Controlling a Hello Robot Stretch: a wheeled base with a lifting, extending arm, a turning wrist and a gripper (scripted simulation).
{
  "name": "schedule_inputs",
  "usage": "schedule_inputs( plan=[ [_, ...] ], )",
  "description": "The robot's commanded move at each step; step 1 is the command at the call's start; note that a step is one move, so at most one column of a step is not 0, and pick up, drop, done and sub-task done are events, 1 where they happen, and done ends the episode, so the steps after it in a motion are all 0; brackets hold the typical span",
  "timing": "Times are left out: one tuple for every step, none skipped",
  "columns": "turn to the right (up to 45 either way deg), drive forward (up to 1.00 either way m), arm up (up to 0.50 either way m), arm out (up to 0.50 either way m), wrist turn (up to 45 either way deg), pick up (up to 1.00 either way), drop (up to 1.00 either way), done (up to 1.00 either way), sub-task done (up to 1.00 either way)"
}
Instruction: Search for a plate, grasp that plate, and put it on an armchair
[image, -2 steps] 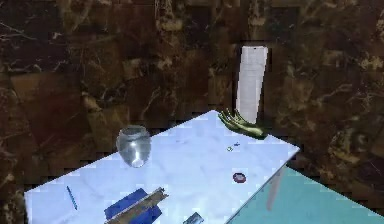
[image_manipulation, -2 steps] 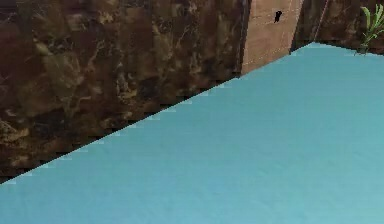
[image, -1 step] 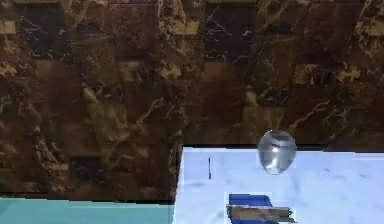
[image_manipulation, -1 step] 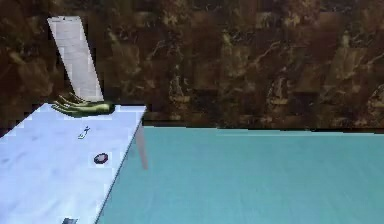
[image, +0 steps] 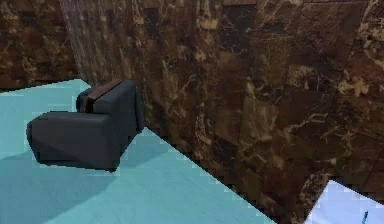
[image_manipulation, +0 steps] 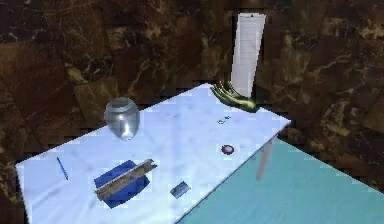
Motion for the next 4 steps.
schedule_inputs(
  plan=[
    [-18.0,0.00,0.00,0.00,0.0,0.00,0.00,0.00,0.00],
    [0.0,0.00,0.50,0.00,0.0,0.00,0.00,0.00,0.00],
    [0.0,0.00,0.24,0.00,0.0,0.00,0.00,0.00,0.00],
    [0.0,0.00,0.00,0.26,0.0,0.00,0.00,0.00,0.00]
  ],
)
